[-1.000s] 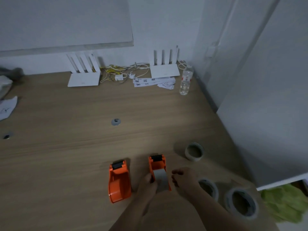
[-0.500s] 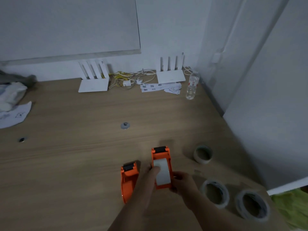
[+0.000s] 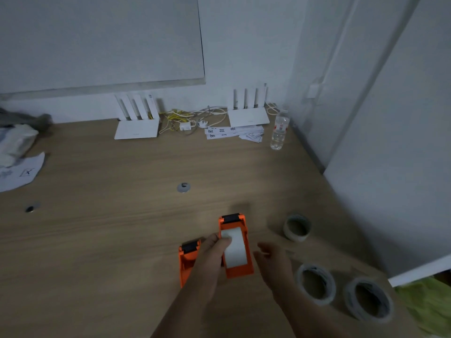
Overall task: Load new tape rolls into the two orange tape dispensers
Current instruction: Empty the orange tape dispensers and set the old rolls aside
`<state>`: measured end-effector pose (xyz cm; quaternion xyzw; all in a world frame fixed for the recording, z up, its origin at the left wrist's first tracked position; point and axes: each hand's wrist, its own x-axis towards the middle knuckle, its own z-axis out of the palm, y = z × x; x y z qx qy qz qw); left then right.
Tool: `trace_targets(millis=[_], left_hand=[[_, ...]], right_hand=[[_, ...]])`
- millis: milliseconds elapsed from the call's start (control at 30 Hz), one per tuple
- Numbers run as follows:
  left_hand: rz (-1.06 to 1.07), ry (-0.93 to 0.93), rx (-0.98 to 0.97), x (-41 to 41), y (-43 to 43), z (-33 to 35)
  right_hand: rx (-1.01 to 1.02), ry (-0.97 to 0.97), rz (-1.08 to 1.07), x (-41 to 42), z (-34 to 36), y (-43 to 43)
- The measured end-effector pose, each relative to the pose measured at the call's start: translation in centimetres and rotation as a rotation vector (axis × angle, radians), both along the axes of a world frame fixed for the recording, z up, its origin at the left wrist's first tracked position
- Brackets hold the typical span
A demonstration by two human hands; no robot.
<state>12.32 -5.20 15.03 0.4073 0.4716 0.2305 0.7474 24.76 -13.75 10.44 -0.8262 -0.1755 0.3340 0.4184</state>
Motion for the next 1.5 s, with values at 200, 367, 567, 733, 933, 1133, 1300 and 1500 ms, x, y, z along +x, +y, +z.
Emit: trace_targets(millis=[200,367,567,733,933,1133,1300,1500], left_hand=[[-0.039,-0.018,0.017,0.4,-0.2,0.0],[-0.022,0.003,0.004,0.9,-0.2,-0.1],[-0.012,0.044,0.005,2.5,0.0,-1.1],[-0.004,0.005,0.014,3.7,0.1,-1.5],[0.047,0.036,-0.011,4.6,0.3,-2.3],[0.05,0.111,-0.024,4.4,0.2,-3.1],[0.055,0.085,-0.044,4.5,0.1,-3.2],[0.075,0.065,-0.038,4.4,0.3,-3.4]], right_hand=[[0.353,0.215,0.171,-0.2,5.2,1.1],[0.341,0.361,0.112,0.8,5.1,1.1],[0.332,0.371,0.022,5.8,3.8,-0.2],[0.11,-0.177,-0.009,14.2,3.5,-2.8],[-0.306,-0.703,0.325,22.3,0.8,-5.3],[-0.461,-0.667,0.52,24.6,-3.5,-5.2],[-0.595,-0.689,0.585,24.9,-6.4,-4.6],[-0.602,-0.674,0.576,24.9,-6.4,-4.9]])
